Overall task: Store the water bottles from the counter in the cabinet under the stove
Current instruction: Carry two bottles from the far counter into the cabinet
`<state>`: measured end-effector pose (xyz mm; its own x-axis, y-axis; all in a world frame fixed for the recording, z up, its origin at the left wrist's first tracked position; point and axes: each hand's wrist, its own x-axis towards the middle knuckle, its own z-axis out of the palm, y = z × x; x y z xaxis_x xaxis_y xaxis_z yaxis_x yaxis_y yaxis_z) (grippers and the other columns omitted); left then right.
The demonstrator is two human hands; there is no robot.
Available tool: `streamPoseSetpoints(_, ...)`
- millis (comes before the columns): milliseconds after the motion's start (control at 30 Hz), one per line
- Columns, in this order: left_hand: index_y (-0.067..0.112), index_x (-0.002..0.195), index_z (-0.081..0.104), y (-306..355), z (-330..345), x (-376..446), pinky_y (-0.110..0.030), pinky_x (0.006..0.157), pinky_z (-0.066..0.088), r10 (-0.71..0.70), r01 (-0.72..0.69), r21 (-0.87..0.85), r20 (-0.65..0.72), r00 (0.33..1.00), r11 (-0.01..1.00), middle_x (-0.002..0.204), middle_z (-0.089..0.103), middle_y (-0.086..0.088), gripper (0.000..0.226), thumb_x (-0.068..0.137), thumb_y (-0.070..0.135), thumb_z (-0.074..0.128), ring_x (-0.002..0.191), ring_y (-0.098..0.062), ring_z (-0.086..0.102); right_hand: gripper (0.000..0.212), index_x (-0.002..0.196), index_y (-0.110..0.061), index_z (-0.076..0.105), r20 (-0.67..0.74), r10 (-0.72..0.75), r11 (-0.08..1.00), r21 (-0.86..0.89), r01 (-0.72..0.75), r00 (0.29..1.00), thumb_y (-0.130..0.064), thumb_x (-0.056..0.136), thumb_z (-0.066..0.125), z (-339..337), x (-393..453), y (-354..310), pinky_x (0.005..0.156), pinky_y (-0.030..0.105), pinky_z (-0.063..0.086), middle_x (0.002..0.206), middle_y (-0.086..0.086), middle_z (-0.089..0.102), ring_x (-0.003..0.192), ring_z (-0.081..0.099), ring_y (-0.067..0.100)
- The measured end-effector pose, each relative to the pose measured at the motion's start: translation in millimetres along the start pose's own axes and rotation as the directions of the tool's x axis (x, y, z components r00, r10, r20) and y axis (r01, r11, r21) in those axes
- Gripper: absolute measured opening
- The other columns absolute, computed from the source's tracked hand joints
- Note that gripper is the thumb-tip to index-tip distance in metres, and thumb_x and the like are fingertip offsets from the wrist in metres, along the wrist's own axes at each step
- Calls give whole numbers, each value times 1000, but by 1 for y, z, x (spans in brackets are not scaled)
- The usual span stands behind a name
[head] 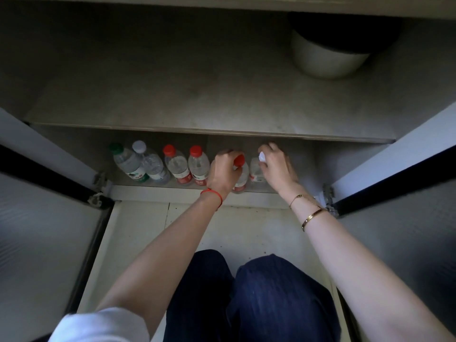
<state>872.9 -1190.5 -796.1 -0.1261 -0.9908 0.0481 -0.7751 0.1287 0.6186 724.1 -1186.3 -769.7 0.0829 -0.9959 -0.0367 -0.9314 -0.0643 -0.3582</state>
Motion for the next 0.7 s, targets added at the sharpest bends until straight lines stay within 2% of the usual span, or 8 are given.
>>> streamPoseSetpoints(333,10,116,68,0,5,8,-37,87,56,51,-51,3,6,999,999,112,69,-15,38,81,-3,66,101,-33,65,21,111,-3,57,-17,80,995,60,-79,997,-2,90,58,10,-3,4,85,44,54,120,15,54,103,61,36)
streamPoseSetpoints(467,11,120,66,-1,4,10,-33,90,53,21,-21,5,1,1000,1000,118,67,-14,37,84,1,66,106,-31,64,26,116,-3,56,-13,101,991,90,-100,995,-4,90,60,13,-2,2,88,40,55,123,15,53,107,61,35)
streamPoseSetpoints(700,11,121,61,-1,8,11,-40,91,54,3,-3,9,32,999,1000,120,62,-15,38,84,0,65,113,-34,57,28,120,-3,55,-20,109,988,111,-106,994,-6,92,57,14,-4,-5,87,38,51,124,16,51,107,59,37)
